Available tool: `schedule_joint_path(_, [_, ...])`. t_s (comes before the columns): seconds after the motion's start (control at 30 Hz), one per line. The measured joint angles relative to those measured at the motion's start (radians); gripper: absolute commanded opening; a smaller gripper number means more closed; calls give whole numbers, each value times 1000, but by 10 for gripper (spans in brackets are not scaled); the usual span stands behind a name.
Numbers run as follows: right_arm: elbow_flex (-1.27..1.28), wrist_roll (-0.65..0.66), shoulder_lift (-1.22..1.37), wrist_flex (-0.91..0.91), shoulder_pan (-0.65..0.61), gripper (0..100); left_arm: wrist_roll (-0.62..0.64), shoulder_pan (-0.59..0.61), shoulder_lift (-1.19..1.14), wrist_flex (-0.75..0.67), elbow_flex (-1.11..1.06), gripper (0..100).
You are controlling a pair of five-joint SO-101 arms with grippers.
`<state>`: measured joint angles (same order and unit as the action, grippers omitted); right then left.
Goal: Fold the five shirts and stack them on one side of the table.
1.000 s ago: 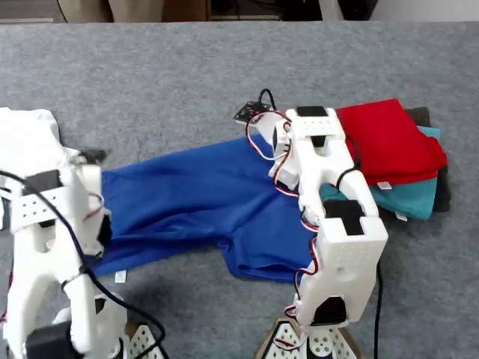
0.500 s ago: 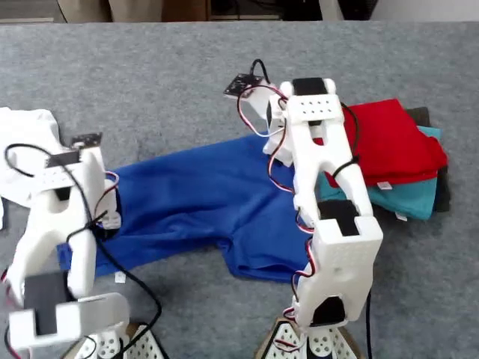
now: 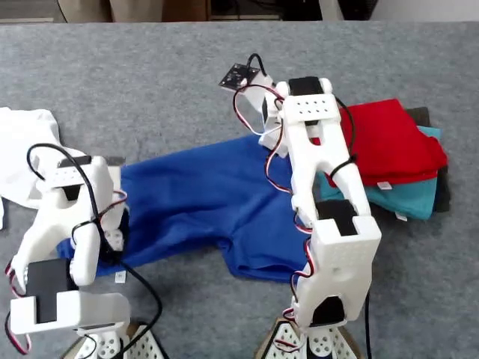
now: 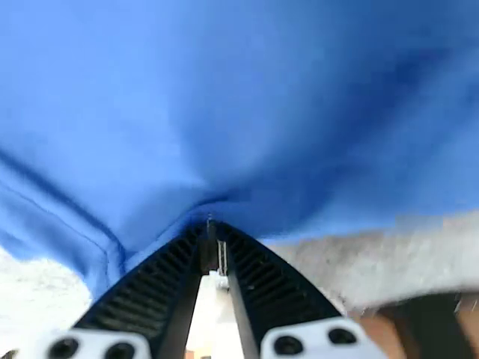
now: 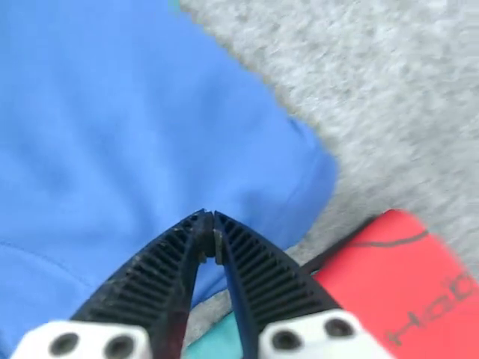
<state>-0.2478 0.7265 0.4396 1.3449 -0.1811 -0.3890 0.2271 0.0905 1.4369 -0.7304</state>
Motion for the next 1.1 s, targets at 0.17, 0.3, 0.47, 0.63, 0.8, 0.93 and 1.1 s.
schedule_joint_path(0.17, [0,0,0,-43,0,2,-69,18,0,11,-41,20])
schedule_joint_path(0.3, [-17,0,0,-46,18,2,-153,69,0,72,-23,20])
schedule_joint_path(0.47, [-57,26,-49,6,43,2,-322,87,0,189,-14,20])
schedule_joint_path(0.63, [-61,26,-117,80,41,2,-400,89,-5,265,129,20])
schedule_joint_path(0.8, [-61,26,-109,55,41,2,-210,164,-40,181,420,20])
schedule_joint_path(0.93, [-46,26,6,-71,43,2,112,250,-166,37,623,20])
schedule_joint_path(1.1, [-66,26,161,-117,49,2,273,267,-462,-23,792,20])
